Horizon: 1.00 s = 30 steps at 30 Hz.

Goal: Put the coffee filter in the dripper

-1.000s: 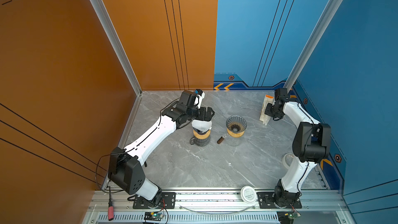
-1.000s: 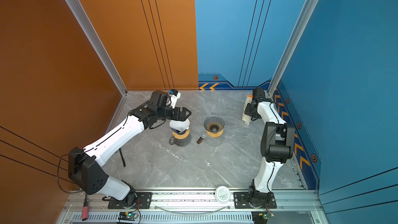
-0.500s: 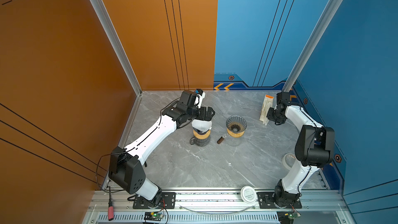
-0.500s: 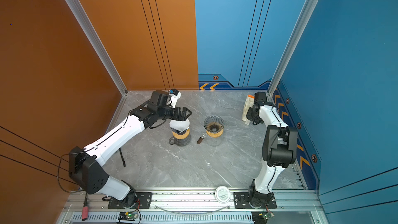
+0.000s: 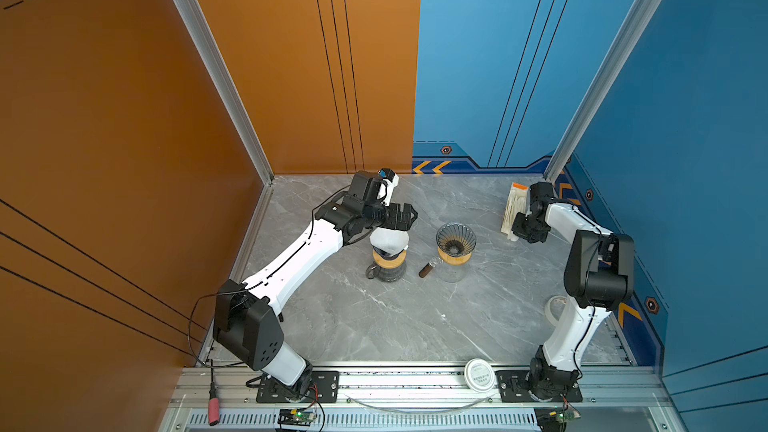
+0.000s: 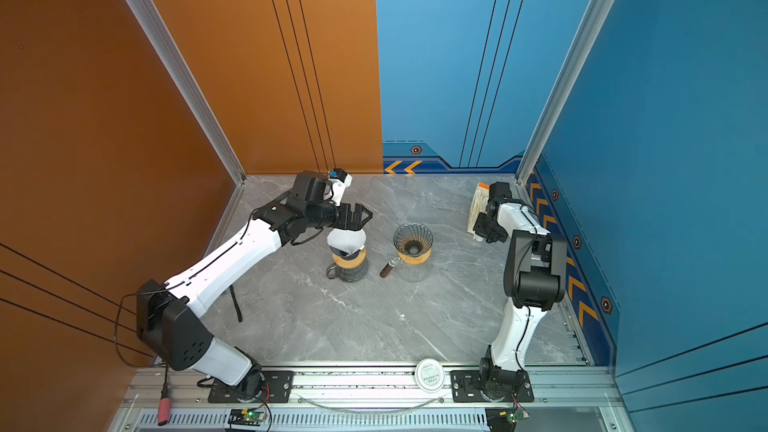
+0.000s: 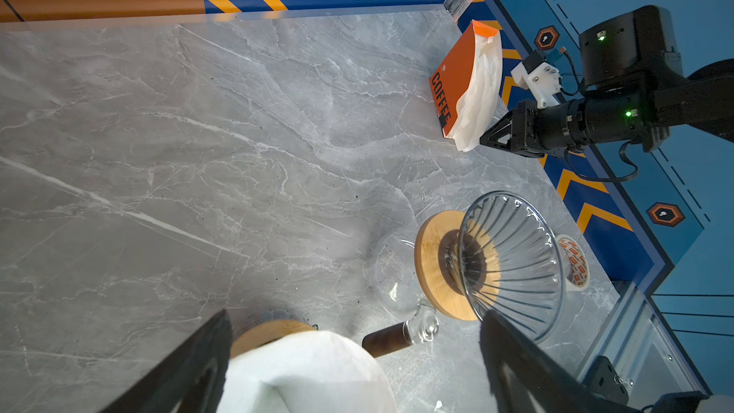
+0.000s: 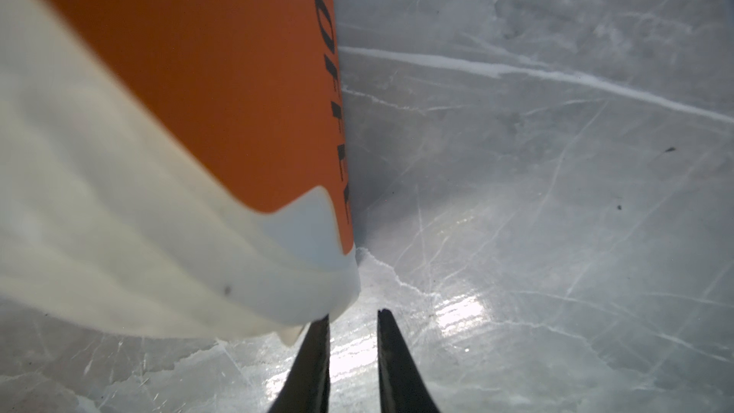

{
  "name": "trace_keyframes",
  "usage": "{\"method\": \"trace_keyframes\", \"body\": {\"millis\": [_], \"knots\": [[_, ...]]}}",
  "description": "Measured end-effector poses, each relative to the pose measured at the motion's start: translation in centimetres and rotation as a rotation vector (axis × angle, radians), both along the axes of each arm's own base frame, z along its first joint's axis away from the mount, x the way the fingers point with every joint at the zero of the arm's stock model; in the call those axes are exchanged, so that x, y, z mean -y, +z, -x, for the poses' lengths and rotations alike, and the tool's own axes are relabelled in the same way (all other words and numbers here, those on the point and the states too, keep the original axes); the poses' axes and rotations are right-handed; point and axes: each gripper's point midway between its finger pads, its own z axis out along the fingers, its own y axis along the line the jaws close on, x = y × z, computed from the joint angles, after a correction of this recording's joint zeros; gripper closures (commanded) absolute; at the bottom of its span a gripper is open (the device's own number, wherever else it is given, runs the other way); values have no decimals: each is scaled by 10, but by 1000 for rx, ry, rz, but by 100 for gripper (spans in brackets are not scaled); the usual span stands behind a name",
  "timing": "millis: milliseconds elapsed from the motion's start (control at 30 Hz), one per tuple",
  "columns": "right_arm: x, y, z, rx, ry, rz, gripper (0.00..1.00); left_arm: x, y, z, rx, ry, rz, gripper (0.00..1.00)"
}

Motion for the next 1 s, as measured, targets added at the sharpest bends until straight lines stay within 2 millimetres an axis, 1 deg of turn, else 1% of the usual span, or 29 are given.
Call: {"method": "trace_keyframes", "body": {"millis": [67,300,467,600,833,900,1000], "knots": [[0,1,-1,4,0,1,85,1,-2,-1,-5,-2,-3,2],[2,3,-4,18,4,11,100,5,-3,1,-13,-10,-7,2],[7,4,-6,27,-5,14,100,6,-5,1,-17,-13,-10,2],[7,8,-3,35,-5,16,100,6,-6,1,-21,-12,-12,2],[5,36,2,96,-1,17,100,6,-6,1,-21,-13,-12,2],[5,42,2,111,0,17,90,6,-6,1,-21,-13,-12,2],[3,43,2,113,9,11,81,6,-6,1,-21,-13,-12,2]]}}
